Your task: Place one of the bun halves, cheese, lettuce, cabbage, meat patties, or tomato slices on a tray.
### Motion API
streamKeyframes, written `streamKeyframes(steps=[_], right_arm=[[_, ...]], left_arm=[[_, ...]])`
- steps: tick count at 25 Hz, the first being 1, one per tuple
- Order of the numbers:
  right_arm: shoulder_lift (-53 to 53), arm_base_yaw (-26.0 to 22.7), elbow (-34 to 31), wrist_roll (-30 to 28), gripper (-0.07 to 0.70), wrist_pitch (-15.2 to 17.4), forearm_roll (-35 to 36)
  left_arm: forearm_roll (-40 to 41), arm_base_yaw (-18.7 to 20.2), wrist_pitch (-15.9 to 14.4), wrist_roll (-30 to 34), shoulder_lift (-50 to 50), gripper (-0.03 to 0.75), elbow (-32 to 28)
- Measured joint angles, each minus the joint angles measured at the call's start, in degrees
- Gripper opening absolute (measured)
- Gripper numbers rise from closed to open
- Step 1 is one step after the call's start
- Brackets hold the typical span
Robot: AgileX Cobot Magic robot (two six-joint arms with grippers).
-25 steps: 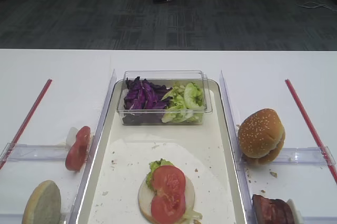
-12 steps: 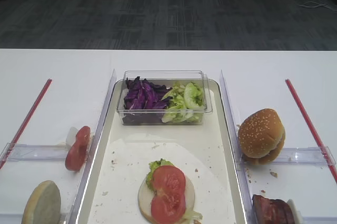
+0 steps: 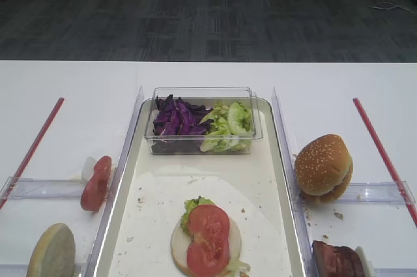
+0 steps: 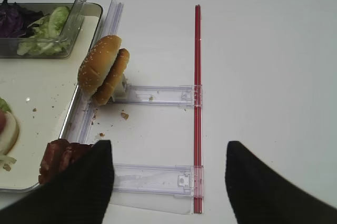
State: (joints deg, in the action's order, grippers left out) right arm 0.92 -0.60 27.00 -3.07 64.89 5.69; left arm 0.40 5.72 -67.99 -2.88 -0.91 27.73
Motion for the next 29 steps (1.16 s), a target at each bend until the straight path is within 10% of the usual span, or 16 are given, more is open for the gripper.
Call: streamKeyframes(steps=[29], right_arm=[[0.0,0.0,0.0,0.0,0.468,0.0,0.0]], left_arm=[[0.0,0.0,0.0,0.0,0.0,0.486,0.0]])
